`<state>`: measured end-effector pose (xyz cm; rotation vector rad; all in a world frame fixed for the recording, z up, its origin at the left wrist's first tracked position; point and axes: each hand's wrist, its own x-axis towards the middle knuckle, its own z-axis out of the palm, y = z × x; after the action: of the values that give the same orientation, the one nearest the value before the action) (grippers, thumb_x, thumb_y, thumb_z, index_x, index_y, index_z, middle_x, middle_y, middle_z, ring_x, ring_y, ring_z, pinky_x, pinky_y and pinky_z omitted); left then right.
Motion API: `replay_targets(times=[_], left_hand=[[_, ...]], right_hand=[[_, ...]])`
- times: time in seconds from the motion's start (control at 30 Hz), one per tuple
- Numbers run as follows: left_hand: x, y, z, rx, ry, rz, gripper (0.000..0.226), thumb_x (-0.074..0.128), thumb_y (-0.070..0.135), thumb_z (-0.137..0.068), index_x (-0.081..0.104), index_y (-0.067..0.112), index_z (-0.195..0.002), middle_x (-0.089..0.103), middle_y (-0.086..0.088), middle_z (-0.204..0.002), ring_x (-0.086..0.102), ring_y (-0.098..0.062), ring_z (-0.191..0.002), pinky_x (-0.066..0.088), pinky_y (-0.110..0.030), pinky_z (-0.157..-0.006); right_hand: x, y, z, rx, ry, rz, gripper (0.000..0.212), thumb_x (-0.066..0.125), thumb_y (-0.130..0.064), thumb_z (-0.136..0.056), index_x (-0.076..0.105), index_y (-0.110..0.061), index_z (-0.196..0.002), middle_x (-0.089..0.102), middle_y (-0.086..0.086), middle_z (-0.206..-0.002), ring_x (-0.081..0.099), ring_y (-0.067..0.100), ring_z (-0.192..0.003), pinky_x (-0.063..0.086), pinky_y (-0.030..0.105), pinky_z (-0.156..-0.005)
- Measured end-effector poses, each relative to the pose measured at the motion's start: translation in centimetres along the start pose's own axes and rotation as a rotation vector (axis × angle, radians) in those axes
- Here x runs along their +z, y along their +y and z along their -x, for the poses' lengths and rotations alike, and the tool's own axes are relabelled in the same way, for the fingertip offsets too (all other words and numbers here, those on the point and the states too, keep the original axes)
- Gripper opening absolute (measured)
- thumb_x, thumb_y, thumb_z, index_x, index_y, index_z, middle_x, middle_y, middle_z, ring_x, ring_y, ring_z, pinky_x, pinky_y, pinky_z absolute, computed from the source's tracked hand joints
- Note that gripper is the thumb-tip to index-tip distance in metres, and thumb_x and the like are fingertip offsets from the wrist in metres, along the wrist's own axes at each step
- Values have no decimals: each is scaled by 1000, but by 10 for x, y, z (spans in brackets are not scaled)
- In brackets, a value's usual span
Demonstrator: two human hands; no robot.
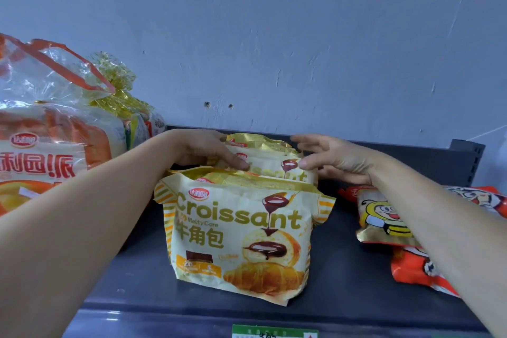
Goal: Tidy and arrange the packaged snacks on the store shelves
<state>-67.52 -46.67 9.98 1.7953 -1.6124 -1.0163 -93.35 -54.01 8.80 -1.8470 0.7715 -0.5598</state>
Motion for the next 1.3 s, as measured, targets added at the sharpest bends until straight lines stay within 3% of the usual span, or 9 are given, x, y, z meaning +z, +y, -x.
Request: replay_targets(times=[0.13, 0.27, 0.37, 0.47, 0.57, 0.83, 1.0, 1.13, 1.3], left_hand=[[1, -1, -1, 16, 13, -36, 136, 95, 40, -31, 29, 20, -149, 47, -6, -142, 51, -29, -124, 44, -46, -104], [4, 10, 16, 67, 116, -222, 109, 81, 41, -56, 29, 19, -149, 33, -5, -153, 31, -28, -138, 27, -45, -115], [3, 32, 53, 244, 210, -382, 80, 79, 48, -66, 48, 27, -136, 38, 4, -149, 33, -18, -137, 26, -36, -111], [10, 45, 98, 333, -39, -520, 72, 78, 61, -51, 60, 39, -117, 57, 25, -122, 49, 2, -117, 35, -25, -99], [29, 43, 117, 174, -159, -867, 100, 86, 57, -49, 41, 45, -137, 37, 23, -137, 34, -2, -128, 29, -25, -99], [81, 13, 86, 441, 482, -1174, 64, 65, 64, -73, 47, 27, -123, 55, 9, -122, 36, -19, -120, 23, -43, -101], [95, 19, 75, 458, 579, -1217, 68, 60, 70, -74, 49, 28, -126, 52, 6, -112, 46, -20, -116, 27, -43, -99], [59, 19, 91, 394, 425, -823, 103, 62, 86, -50, 42, 38, -139, 37, 6, -145, 31, -19, -136, 19, -46, -111], [17, -5, 60, 231, 412, 238, 79, 51, 69, -83, 39, 21, -145, 35, -2, -153, 29, -23, -141, 22, -44, -116]], right_hand=[[1, 4, 0, -73, 133, 15, 59, 71, -2, -77, 52, -19, -131, 43, 5, -144, 41, 14, -132, 48, 27, -92], [8, 0, 8, -139, 251, 206, 47, 77, -12, -74, 60, -24, -116, 57, -2, -129, 45, 12, -129, 37, 31, -107], [16, -13, 19, -177, 304, 370, 51, 80, -24, -72, 60, -28, -118, 57, -7, -125, 46, 7, -123, 36, 23, -96], [27, -21, 25, -150, 247, 525, 53, 81, -35, -68, 61, -29, -117, 57, -9, -122, 48, 7, -118, 36, 21, -92], [37, -22, 29, -134, 274, 766, 42, 77, -36, -75, 64, -27, -113, 57, -9, -119, 49, 8, -115, 37, 24, -93], [39, -20, 33, -209, 456, 760, 11, 77, -21, -77, 67, -25, -77, 69, 0, -101, 61, 17, -102, 47, 32, -92], [35, -3, 37, -49, 427, 304, 28, 55, -40, -93, 66, -25, -115, 65, 4, -121, 59, 18, -113, 42, 34, -103], [39, 0, 34, -5, 500, 157, 58, 42, -55, -94, 44, -18, -139, 45, -1, -144, 39, 17, -134, 25, 42, -115], [45, 4, 25, 93, 531, -86, 63, 37, -60, -93, 40, -20, -141, 49, 5, -140, 49, 22, -124, 35, 44, -109]])
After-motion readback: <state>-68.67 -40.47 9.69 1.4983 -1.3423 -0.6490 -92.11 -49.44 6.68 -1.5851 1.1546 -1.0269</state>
